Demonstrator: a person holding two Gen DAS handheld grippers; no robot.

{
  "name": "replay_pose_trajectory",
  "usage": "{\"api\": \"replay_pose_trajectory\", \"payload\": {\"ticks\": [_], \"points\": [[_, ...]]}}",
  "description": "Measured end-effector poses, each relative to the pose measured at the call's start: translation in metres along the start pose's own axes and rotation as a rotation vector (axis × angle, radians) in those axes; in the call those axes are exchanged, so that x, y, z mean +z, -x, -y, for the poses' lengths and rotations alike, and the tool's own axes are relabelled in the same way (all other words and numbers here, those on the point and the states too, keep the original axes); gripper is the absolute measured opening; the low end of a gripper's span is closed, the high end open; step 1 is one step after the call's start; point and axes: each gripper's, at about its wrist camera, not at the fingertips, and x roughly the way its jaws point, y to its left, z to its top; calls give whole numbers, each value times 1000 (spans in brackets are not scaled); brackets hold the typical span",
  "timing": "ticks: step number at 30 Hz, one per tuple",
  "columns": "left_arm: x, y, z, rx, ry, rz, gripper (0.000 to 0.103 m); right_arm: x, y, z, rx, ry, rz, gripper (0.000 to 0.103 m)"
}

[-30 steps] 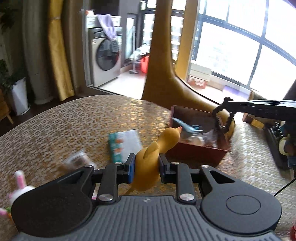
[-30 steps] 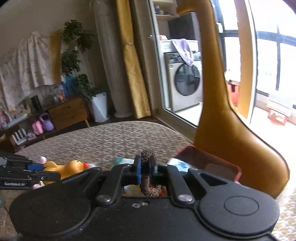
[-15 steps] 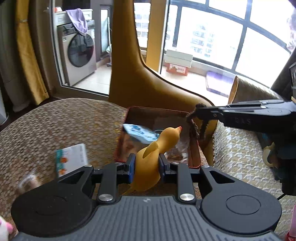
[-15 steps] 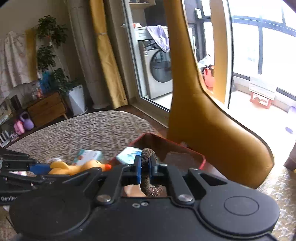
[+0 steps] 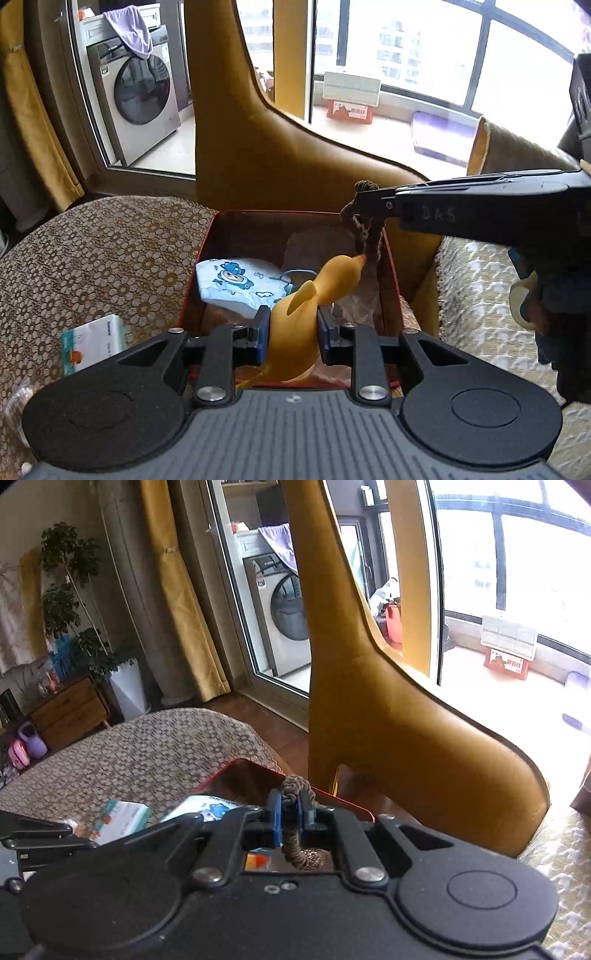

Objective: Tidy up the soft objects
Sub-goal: 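Carry the rubber duck and hair tie with both tools into the orange-red box, then open both tools to drop the duck and hair tie into the box, then withdraw both open tools from the box back over the table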

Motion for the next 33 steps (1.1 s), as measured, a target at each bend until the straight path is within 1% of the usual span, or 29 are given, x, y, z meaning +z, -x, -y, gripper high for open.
{"api": "replay_pose_trajectory", "payload": {"ticks": [5,10,20,25,26,28,29,30,33], "points": [[2,-26,-3,-3,27,-44,25,-8,-21,3,-20,5,-37,8],[0,-42,-6,1,44,-69,25,-20,-36,6,-15,-7,-76,8],[-5,-51,-8,0,62,-97,26,-33,-51,0,5,-47,-134,8],[-8,-51,-12,-2,88,-101,31,-35,-51,1,8,-54,-147,10],[-8,-50,-13,-6,99,-101,35,-35,-51,1,9,-57,-149,11],[-9,-48,-16,-18,116,-93,58,-35,-50,2,6,-63,-150,15],[-9,-46,-17,-15,118,-80,62,-35,-48,2,4,-65,-150,17],[-8,-43,-18,-10,117,-68,67,-34,-47,2,5,-66,-152,18],[-7,-37,-19,-17,119,-52,67,-35,-43,1,12,-63,-159,18]]}}
